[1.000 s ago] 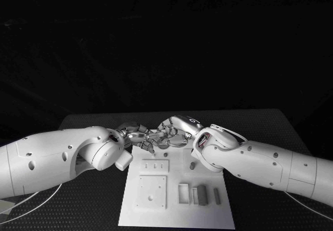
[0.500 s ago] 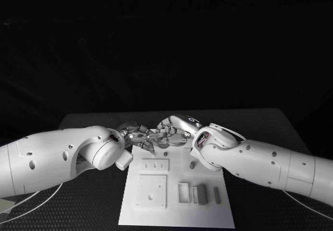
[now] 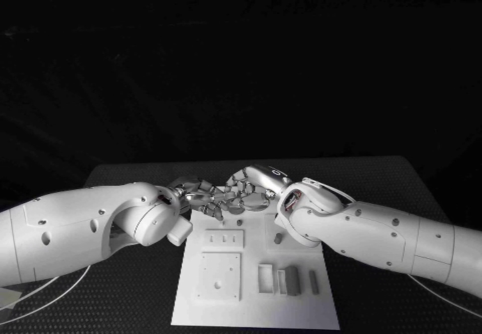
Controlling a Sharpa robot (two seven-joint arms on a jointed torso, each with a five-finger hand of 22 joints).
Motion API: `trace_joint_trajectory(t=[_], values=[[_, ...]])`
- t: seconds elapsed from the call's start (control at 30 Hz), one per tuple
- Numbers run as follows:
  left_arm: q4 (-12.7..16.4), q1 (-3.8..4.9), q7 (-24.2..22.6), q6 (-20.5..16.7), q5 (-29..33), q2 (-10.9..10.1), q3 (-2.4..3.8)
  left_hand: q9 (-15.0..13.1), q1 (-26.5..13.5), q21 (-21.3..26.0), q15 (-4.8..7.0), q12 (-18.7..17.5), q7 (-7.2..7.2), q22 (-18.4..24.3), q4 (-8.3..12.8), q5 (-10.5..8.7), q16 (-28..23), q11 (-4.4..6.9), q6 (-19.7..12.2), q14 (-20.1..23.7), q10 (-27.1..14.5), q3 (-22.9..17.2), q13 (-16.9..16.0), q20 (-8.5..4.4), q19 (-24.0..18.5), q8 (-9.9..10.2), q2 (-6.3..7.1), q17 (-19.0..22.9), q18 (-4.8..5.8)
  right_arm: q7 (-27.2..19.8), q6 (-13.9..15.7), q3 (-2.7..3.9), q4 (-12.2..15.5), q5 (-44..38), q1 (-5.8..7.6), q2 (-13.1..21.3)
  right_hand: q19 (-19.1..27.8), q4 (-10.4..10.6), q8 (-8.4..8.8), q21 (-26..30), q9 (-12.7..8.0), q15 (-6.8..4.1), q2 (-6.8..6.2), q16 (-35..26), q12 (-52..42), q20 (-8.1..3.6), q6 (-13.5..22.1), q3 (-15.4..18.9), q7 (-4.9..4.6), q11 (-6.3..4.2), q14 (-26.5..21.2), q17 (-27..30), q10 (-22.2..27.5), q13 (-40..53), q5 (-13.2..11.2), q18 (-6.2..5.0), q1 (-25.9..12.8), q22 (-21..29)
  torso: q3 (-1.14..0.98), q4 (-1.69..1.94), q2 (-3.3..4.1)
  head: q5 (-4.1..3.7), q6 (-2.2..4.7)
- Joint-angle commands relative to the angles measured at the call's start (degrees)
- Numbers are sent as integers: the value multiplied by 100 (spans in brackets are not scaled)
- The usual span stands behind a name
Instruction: Assemble the parts on the task board
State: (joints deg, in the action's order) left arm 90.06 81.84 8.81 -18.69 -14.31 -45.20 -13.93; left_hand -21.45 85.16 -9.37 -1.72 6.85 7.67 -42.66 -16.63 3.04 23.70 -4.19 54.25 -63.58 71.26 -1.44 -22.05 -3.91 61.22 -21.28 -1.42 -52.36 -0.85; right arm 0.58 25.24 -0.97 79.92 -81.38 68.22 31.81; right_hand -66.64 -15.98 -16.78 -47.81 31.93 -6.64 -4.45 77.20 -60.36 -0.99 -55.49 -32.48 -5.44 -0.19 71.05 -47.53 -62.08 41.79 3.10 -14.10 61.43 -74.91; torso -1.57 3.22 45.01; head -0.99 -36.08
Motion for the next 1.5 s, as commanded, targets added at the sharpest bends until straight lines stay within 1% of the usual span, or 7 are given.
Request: trace_joint_trajectory(t=[0.03,0.73,1.03,1.13,1.17,1.27,1.5], values=[[24,16,-173,-55,110,20,18,7,21,-12,27,-24,12,-7,-11,-15,18,-3,46,-9,27,-31,-8,-26,-3,0,1,10,-22,-12,-143,-11,13,-160,-24,-23,-26,18,-28,-29,10,-6,-7,29,-38,-24,-102,-21,-44,-35,33,-5,16,7,24,-90,-50,-98,-1,-1,1,2,-9],[52,16,-128,-7,564,11,18,-38,385,69,36,-51,-100,-105,28,66,86,83,285,-8,250,-1049,-172,-32,-36,-51,41,30,1,19,-116,-12,-77,-300,-80,-55,-34,10,-24,-34,15,-11,-4,30,-44,-31,-108,-27,-40,-40,43,-9,12,11,24,-90,-50,-98,-5,-4,0,9,-44],[43,16,-188,-36,775,8,18,-223,57,84,92,-32,-188,-219,350,922,235,151,400,-33,348,-1148,-388,-88,-28,-134,-31,-98,22,12,-130,-12,-91,-300,-135,-73,-35,7,-22,-35,16,-12,-3,30,-45,-33,-109,-29,-39,-41,45,-9,12,11,24,-90,-50,-98,0,6,-3,3,-58],[46,16,-183,-19,808,1,18,-321,-385,118,99,-56,-191,-264,766,952,262,158,399,-15,344,-1378,-514,-96,-22,-120,-67,-142,33,14,-129,-12,-100,-300,-144,-77,-35,6,-21,-35,17,-13,-3,30,-45,-33,-109,-30,-39,-41,45,-9,12,11,24,-90,-49,-98,-1,5,-2,10,-69],[49,16,-176,-9,811,-1,18,-405,-1220,158,118,-105,-192,-321,1535,921,264,161,405,-16,337,-1923,-638,-69,2,-63,-138,-151,64,18,-129,-12,-101,-300,-149,-78,-35,6,-21,-35,17,-13,-4,30,-45,-33,-109,-30,-39,-41,45,-10,12,11,24,-90,-50,-98,-2,3,-1,18,-73],[50,16,-153,33,811,-1,18,-512,-3119,155,103,-161,-184,-489,3118,848,276,159,493,-65,392,-3208,-783,-126,70,10,-311,-139,55,34,-100,-12,-123,-301,-154,-73,-35,5,-20,-36,17,-13,-4,29,-45,-34,-108,-30,-39,-41,46,-10,12,12,24,-90,-50,-98,-2,-4,2,23,-76],[40,16,-56,162,755,-21,18,-569,-3542,129,103,-178,-173,-605,3132,689,289,153,509,-77,411,-3442,-837,-110,86,24,-323,-145,69,35,-15,-12,-198,-301,-161,5,-20,-2,27,-24,9,-2,-41,7,-29,-33,-51,-32,-54,-28,32,-7,37,6,24,-90,-71,-91,-1,-6,-1,18,-76]])
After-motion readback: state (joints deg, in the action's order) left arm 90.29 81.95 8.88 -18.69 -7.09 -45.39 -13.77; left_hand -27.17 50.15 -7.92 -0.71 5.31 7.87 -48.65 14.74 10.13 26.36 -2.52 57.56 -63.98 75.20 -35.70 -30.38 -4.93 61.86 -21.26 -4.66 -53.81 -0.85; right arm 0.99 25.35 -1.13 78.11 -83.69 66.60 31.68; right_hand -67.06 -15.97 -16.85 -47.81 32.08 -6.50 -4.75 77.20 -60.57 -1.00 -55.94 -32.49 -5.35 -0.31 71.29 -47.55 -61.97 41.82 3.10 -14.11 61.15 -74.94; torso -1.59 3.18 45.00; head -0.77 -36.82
